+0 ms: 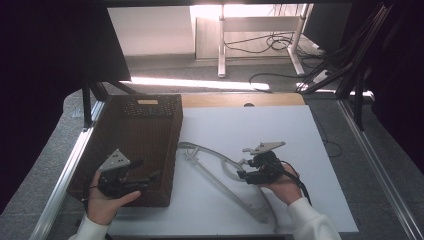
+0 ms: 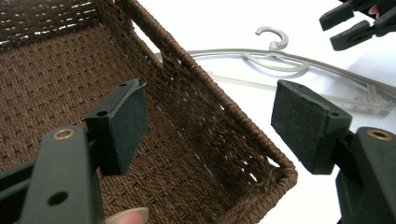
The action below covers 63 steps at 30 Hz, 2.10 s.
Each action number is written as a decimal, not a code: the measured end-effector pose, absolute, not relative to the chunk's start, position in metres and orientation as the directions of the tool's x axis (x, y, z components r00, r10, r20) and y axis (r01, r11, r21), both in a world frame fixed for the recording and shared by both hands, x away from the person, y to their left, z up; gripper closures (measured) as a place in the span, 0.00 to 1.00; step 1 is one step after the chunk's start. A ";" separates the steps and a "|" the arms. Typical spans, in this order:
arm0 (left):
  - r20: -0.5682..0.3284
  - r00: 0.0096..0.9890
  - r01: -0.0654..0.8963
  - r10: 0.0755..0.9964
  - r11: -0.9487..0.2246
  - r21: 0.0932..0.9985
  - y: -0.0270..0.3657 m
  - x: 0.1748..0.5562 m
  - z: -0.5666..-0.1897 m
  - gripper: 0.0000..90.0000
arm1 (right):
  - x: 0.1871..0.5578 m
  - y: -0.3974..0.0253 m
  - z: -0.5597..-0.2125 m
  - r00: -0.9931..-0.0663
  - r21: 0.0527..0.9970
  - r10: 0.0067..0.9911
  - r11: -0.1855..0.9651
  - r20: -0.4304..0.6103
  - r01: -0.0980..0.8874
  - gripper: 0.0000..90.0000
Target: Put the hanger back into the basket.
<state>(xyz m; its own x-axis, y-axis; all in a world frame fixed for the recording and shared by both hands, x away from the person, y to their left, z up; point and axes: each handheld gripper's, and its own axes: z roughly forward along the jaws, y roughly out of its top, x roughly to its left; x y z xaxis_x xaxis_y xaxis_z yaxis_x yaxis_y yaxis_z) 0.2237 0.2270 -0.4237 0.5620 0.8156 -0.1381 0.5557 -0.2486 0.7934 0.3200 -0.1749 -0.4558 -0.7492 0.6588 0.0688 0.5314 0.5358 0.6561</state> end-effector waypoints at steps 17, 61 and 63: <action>-0.136 0.559 0.557 0.818 -0.249 0.792 0.228 0.224 -0.425 0.30 | 0.361 -0.159 -0.497 -0.701 0.476 0.713 0.611 0.014 0.632 0.57; -0.158 0.570 0.556 0.806 -0.237 0.797 0.227 0.225 -0.427 0.30 | 0.357 -0.187 -0.468 -0.692 0.498 0.713 0.643 -0.115 0.581 0.92; -0.157 0.571 0.556 0.806 -0.239 0.796 0.226 0.225 -0.427 0.30 | 0.356 -0.190 -0.461 -0.695 0.519 0.708 0.643 -0.122 0.563 0.92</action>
